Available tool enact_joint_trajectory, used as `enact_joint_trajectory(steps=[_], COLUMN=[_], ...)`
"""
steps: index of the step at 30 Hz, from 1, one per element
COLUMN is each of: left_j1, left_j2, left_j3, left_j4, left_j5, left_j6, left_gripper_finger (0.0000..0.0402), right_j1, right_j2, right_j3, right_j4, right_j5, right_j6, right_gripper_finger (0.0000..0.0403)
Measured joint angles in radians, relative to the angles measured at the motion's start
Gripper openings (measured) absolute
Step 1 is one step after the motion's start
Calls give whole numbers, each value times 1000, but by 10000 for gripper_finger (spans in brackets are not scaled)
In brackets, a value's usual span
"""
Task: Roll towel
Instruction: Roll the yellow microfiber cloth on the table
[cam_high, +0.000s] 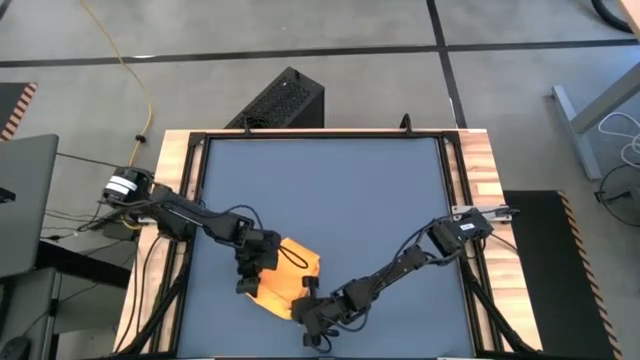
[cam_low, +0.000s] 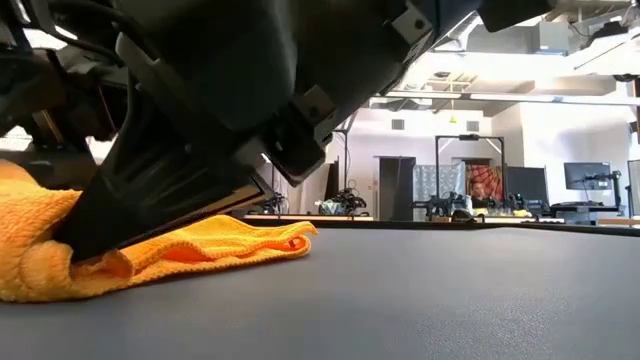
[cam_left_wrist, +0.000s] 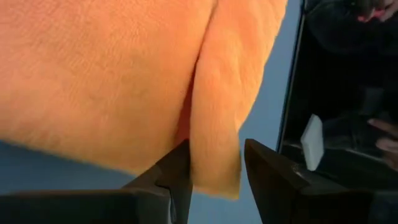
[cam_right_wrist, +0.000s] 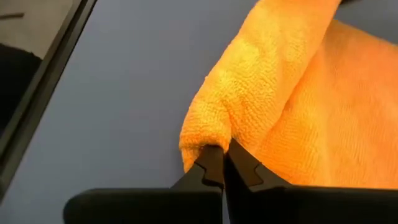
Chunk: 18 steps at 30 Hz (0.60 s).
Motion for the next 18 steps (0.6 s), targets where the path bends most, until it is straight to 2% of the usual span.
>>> enact_joint_trajectory(steps=[8,12,14,18], left_j1=[-31,-81,-122,-236], left_j2=[-96,-158,-193,-239], left_j3=[0,1,1,1], left_j4=[-139,-167,-174,-155], left_j5=[-118,-196,-278,-544], left_j6=[78,248,305,390], left_gripper_finger=[129,129,129,129], right_j1=[29,49,58,62], right_j2=[0,-2,-2,-3], right_j3=[-1,-37,-77,-175], right_j4=[1,32,100,294], right_j5=[39,92,115,126], right_j6=[116,180,209,259], right_gripper_finger=[14,14,14,14])
